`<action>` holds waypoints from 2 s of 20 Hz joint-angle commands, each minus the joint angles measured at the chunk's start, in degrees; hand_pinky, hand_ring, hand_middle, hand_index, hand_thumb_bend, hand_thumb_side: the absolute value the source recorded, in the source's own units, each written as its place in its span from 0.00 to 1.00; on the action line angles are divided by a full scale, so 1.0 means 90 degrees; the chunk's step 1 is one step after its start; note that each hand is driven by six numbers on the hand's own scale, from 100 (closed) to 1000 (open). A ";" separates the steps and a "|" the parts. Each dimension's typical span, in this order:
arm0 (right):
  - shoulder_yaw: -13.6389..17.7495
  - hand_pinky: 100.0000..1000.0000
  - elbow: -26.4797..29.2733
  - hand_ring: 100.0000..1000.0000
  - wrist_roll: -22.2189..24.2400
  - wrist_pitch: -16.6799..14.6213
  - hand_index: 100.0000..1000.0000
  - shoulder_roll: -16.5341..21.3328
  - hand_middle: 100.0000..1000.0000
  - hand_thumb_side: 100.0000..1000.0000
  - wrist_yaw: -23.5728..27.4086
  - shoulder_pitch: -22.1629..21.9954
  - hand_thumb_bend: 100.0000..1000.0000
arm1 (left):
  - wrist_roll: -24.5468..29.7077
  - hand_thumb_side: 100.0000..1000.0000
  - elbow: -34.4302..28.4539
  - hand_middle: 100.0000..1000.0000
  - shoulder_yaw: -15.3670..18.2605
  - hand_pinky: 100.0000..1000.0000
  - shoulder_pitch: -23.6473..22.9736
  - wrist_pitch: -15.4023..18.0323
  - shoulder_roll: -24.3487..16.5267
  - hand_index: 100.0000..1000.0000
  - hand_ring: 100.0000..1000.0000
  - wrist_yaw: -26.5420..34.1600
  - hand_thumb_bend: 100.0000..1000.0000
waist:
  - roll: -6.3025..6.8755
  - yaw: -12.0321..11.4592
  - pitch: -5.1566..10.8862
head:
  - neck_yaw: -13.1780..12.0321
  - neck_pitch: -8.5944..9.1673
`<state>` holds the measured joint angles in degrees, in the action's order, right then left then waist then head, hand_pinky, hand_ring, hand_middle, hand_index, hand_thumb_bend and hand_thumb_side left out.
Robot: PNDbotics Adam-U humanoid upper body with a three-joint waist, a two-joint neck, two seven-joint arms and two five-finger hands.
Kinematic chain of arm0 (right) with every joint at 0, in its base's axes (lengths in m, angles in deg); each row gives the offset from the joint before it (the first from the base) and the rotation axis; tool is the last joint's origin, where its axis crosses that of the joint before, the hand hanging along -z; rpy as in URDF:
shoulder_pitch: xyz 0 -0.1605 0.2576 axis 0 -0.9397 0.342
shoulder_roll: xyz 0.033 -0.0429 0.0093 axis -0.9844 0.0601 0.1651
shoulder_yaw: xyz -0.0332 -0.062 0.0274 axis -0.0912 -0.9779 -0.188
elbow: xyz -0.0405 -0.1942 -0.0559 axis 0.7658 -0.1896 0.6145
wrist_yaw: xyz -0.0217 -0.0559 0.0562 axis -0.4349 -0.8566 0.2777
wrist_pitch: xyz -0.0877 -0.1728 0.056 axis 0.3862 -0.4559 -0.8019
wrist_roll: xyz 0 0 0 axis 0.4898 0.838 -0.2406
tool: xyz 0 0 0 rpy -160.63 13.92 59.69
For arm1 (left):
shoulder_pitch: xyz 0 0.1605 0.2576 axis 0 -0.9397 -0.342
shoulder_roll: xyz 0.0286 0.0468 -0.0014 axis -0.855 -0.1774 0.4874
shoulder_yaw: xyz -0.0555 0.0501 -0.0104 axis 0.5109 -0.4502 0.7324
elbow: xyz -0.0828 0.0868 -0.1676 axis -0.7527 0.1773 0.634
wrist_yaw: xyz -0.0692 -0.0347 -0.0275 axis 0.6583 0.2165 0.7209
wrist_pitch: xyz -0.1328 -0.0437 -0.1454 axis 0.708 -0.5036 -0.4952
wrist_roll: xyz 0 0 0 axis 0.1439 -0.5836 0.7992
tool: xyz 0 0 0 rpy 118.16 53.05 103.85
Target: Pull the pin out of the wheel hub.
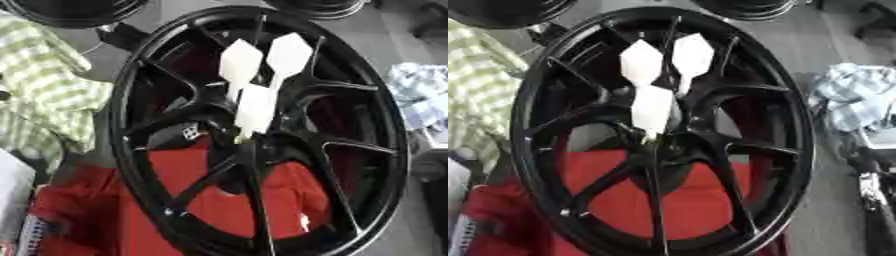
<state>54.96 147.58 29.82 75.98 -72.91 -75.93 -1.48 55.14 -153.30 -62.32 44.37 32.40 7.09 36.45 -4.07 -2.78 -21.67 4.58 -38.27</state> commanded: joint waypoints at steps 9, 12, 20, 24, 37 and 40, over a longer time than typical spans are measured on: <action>0.0002 1.00 0.0156 0.82 0.0014 0.0108 0.79 0.0199 0.83 0.51 -0.0053 0.0166 0.00 | 0.0121 0.66 -0.0135 0.55 -0.0110 0.57 0.0320 0.0379 -0.0787 0.72 0.64 -0.0045 0.00 | 0.0257 -0.0025 0.0111 | -0.0077 0.0030; 0.0004 1.00 0.0156 0.82 0.0002 0.0141 0.79 0.0212 0.83 0.51 -0.0076 0.0188 0.00 | 0.0146 0.65 -0.0135 0.55 -0.0154 0.57 0.0376 0.0469 -0.0964 0.72 0.64 -0.0077 0.00 | 0.0302 -0.0030 0.0105 | -0.0107 0.0040; -0.0001 1.00 0.0156 0.82 0.0007 0.0153 0.79 0.0285 0.83 0.51 -0.0121 0.0183 0.00 | 0.0329 0.58 -0.0135 0.56 -0.0421 0.58 0.0565 0.0727 -0.1755 0.72 0.64 -0.0416 0.00 | 0.0403 -0.0057 0.0132 | -0.0127 -0.0026; -0.0003 1.00 0.0156 0.82 0.0004 0.0155 0.79 0.0344 0.83 0.51 -0.0142 0.0150 0.00 | 0.0436 0.52 -0.0135 0.56 -0.0616 0.59 0.0843 0.1006 -0.2776 0.73 0.65 -0.0616 0.00 | 0.0464 -0.0079 0.0180 | -0.0122 -0.0081; -0.0094 1.00 0.0156 0.82 0.0099 0.0184 0.79 0.0536 0.83 0.50 -0.0168 -0.0028 0.00 | 0.3035 0.35 -0.0135 0.61 -0.1511 0.67 0.2580 0.1014 -0.4656 0.75 0.69 -0.1515 0.00 | 0.0588 0.0017 0.0371 | -0.0063 -0.0164; -0.0113 1.00 0.0156 0.82 0.0115 0.0161 0.79 0.0547 0.83 0.49 -0.0196 -0.0073 0.00 | 0.3885 0.37 -0.0135 0.62 -0.1663 0.69 0.3144 0.0946 -0.4627 0.75 0.70 -0.1494 0.00 | 0.0590 0.0038 0.0395 | -0.0059 -0.0151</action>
<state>53.91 147.58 30.68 77.60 -69.33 -77.30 -1.91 87.22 -153.92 -77.29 71.68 41.06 -32.37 23.15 1.17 -2.47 -19.38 3.93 -39.71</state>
